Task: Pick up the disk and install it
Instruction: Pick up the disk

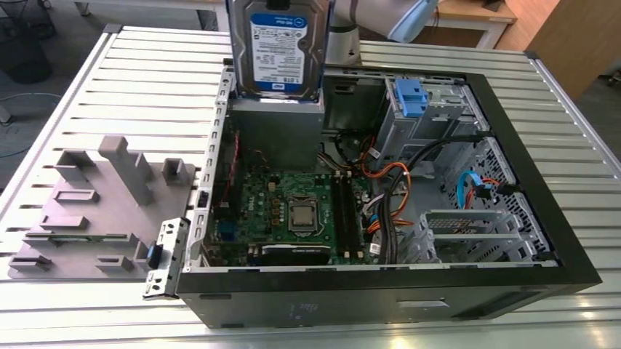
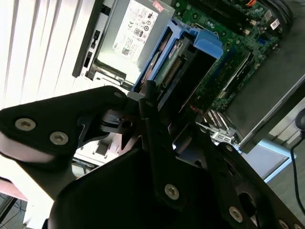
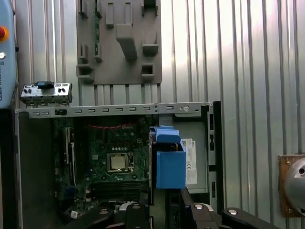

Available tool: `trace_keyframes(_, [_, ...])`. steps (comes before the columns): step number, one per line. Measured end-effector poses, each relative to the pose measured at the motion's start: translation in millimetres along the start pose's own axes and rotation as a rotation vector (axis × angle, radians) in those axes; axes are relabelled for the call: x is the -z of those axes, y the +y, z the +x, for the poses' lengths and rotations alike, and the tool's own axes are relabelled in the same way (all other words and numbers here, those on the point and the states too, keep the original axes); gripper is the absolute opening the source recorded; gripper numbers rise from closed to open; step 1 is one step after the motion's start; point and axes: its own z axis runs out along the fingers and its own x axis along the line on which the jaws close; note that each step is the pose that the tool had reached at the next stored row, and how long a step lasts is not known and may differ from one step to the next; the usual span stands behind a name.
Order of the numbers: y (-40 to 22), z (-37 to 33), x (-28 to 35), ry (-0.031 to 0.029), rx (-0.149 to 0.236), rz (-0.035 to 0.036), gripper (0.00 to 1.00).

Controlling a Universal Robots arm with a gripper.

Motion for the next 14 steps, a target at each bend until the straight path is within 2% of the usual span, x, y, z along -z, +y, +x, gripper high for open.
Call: trace_keyframes(14, [-45.3,-2.6,-0.5,0.0001,0.000,-0.0001,0.35])
